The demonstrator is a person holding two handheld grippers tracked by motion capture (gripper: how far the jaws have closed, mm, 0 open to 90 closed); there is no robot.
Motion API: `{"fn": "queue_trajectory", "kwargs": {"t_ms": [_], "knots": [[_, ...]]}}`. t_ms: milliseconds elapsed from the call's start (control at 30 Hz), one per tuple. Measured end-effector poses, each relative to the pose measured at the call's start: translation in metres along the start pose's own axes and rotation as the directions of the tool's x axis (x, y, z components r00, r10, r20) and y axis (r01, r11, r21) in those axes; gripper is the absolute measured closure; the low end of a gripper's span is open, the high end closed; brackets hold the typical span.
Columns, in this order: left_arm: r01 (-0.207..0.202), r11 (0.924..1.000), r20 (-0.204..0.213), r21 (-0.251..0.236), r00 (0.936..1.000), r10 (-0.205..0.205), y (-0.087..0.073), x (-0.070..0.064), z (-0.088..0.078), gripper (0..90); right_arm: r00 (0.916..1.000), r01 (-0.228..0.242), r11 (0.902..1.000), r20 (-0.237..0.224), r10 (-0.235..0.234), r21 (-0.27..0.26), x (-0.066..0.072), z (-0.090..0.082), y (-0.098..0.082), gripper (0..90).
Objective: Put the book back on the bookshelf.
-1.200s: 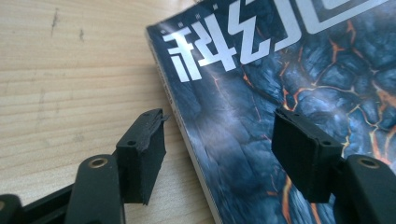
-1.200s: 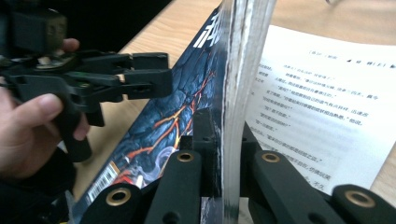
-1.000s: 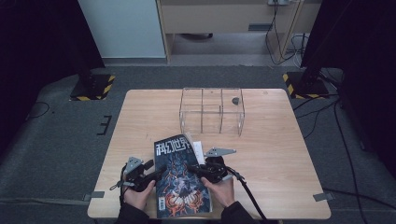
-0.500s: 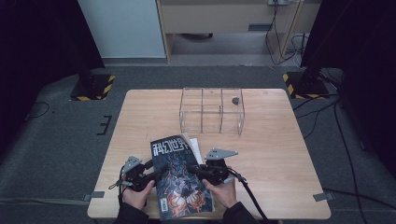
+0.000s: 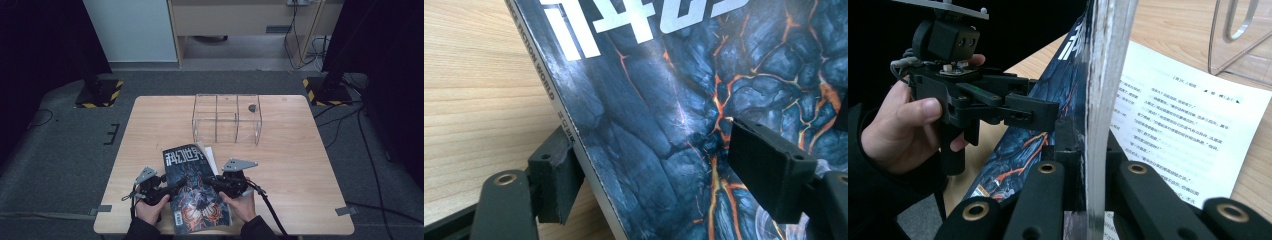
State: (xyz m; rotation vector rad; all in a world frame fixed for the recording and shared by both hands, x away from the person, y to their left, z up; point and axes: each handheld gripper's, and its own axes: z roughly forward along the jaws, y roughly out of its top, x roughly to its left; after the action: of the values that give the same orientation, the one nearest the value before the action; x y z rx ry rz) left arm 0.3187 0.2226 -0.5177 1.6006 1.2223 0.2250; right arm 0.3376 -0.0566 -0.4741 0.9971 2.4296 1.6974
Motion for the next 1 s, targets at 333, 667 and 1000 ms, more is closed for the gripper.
{"fn": "queue_trajectory", "kwargs": {"t_ms": [333,667,1000], "knots": [[0.023,0.9989,0.039,-0.04,0.999,-0.022,0.004,-0.006,-0.003,31.6,0.9991,-0.04,0.9991,-0.012,0.04,0.011,-0.013,-0.003,-0.003,85.4],[0.02,0.9994,0.067,-0.03,0.9976,-0.018,0.011,-0.005,0.005,37.2,0.9992,-0.003,0.9999,-0.039,0.003,0.011,-0.014,-0.007,-0.002,85.4],[0.071,0.9974,0.03,-0.014,0.997,-0.071,0.016,-0.003,0.0,61.5,0.9981,-0.019,0.9997,-0.058,0.019,0.015,-0.017,-0.007,-0.002,85.3]]}}
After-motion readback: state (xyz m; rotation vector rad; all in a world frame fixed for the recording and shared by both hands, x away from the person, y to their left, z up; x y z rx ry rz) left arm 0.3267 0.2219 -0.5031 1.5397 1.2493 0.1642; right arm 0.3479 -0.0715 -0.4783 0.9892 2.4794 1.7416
